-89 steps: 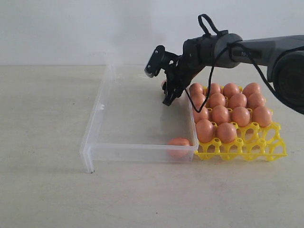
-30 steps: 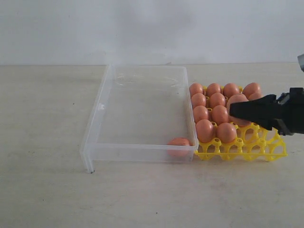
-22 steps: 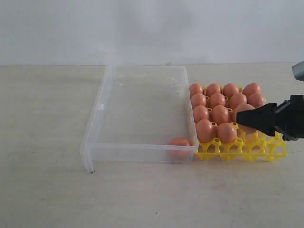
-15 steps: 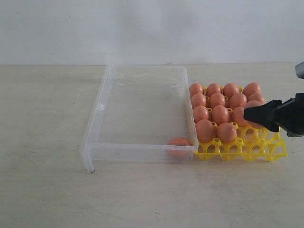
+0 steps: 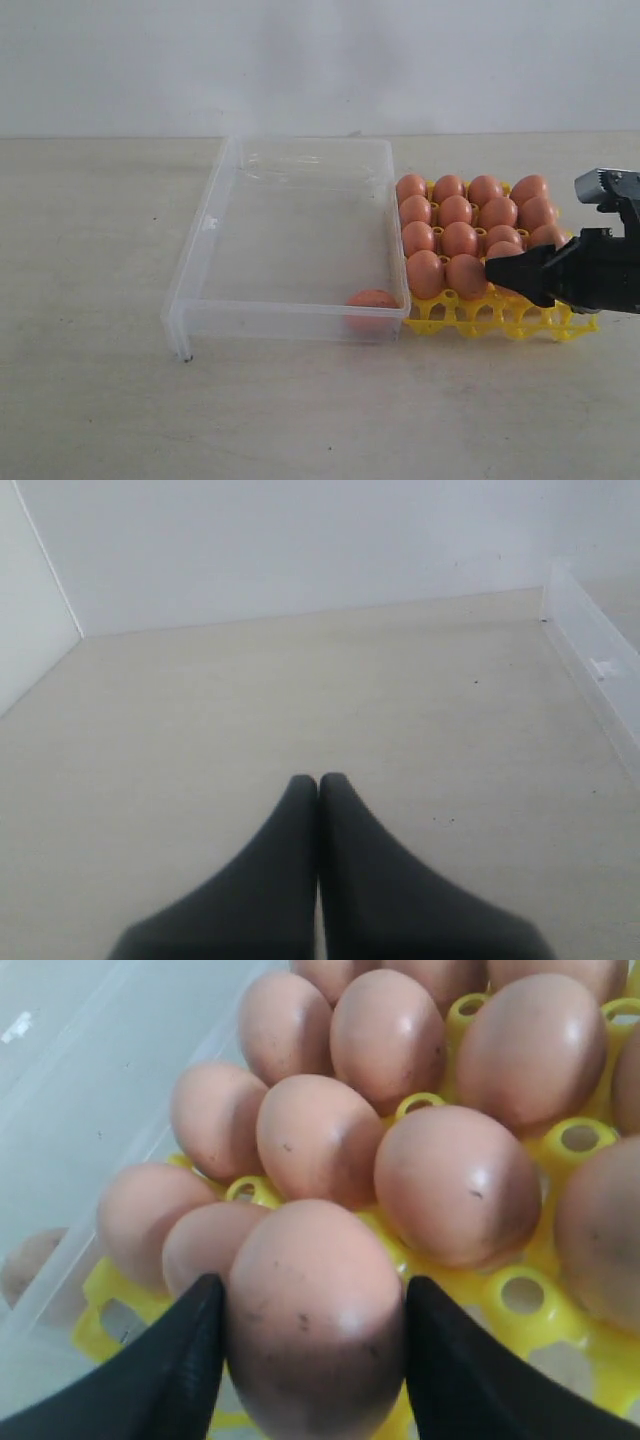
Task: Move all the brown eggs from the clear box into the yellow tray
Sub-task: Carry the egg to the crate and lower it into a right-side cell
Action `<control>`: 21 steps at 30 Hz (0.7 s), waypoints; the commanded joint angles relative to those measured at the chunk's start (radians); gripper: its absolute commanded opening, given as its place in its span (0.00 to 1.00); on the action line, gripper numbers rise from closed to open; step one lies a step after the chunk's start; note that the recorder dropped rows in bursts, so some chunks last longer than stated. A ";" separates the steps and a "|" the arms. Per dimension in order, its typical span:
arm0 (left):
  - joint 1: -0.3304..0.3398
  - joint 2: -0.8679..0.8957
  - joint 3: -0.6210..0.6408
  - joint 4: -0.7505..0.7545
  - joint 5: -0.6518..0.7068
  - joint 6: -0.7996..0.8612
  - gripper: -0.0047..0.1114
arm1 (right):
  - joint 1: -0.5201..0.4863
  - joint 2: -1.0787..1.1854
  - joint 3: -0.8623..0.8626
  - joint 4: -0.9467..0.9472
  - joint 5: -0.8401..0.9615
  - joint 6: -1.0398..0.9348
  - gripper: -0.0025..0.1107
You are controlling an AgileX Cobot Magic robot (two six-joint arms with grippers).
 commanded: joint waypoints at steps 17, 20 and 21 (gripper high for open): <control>-0.004 0.003 0.000 0.002 -0.003 -0.004 0.00 | 0.009 0.002 -0.001 0.087 0.009 -0.163 0.31; -0.004 0.003 0.000 0.002 -0.003 -0.004 0.00 | 0.009 0.002 -0.001 0.093 0.029 -0.163 0.35; -0.004 0.003 0.000 0.002 -0.003 -0.004 0.00 | 0.009 0.002 -0.001 0.093 0.029 -0.163 0.36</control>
